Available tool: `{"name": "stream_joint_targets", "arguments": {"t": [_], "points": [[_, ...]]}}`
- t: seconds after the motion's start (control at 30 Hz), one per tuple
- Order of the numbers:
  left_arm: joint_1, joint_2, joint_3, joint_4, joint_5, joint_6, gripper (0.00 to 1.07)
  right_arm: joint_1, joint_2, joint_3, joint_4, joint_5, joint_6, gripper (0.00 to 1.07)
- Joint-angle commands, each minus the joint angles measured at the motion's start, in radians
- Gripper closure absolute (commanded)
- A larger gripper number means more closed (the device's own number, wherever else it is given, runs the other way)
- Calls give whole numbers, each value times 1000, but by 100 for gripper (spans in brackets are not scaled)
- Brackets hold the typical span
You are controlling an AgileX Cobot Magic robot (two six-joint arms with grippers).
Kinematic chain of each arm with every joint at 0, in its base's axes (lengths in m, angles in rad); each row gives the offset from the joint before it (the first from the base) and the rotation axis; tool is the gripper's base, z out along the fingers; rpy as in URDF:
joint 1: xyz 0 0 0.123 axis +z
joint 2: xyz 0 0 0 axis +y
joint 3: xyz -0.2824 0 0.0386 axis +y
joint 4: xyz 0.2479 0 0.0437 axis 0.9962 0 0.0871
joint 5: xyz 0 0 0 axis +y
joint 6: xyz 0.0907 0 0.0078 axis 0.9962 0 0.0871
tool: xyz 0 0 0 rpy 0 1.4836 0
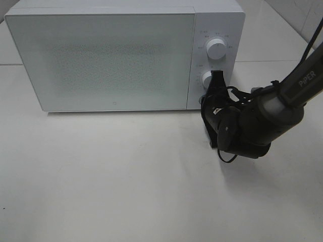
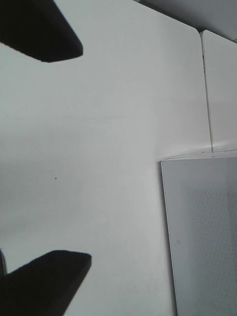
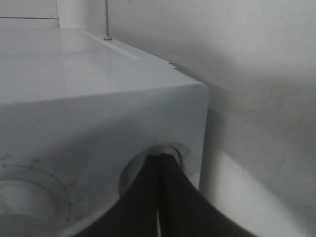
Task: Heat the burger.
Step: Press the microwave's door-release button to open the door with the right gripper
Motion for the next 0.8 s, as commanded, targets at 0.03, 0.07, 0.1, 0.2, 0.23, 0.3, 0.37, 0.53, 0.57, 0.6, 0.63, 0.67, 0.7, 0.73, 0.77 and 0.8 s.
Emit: {"name": "stream_joint_targets", "arguments": {"t": [0.03,0.07,0.1,0.2,0.23,0.3,0.37,0.53,0.57,0.6,0.63,0.67,0.7,0.73,0.77,0.8], "points": [[1,-21,2,-5,-2,-1,9,-5,-6,-27,8,-79,-22,107],[1,-21,2,-5,-2,-1,9,-5,-6,-33,8,-116,-22,107],[1,-21,2,-5,-2,-1,9,-5,-6,-33,8,-116,-22,107],[1,-21,2,-5,-2,-1,9,-5,-5,-51,11,-127,-29,107],[1,-21,2,-5,-2,-1,9,-15,0,-69,21,-139,-35,107],[1,-21,2,-5,-2,-1,9,-16,4,-80,19,-144,-35,107],[1,-21,2,-5,-2,-1,9,-16,12,-103,26,-147,-35,107],[1,-21,2,-5,-2,-1,9,-28,35,-159,30,-158,-35,107],[1,-21,2,-5,-2,-1,9,-28,39,-175,27,-159,-41,107],[1,-21,2,-5,-2,-1,9,-28,39,-175,27,-159,-41,107],[1,-21,2,-5,-2,-1,9,-28,40,-175,26,-157,-48,107],[1,-21,2,-5,-2,-1,9,-28,40,-175,26,-157,-48,107],[1,-21,2,-5,-2,-1,9,-28,41,-176,26,-156,-61,107],[1,-21,2,-5,-2,-1,9,-28,41,-176,26,-154,-64,107],[1,-21,2,-5,-2,-1,9,-28,41,-176,26,-154,-64,107],[1,-21,2,-5,-2,-1,9,-27,41,-175,26,-153,-64,107]]}}
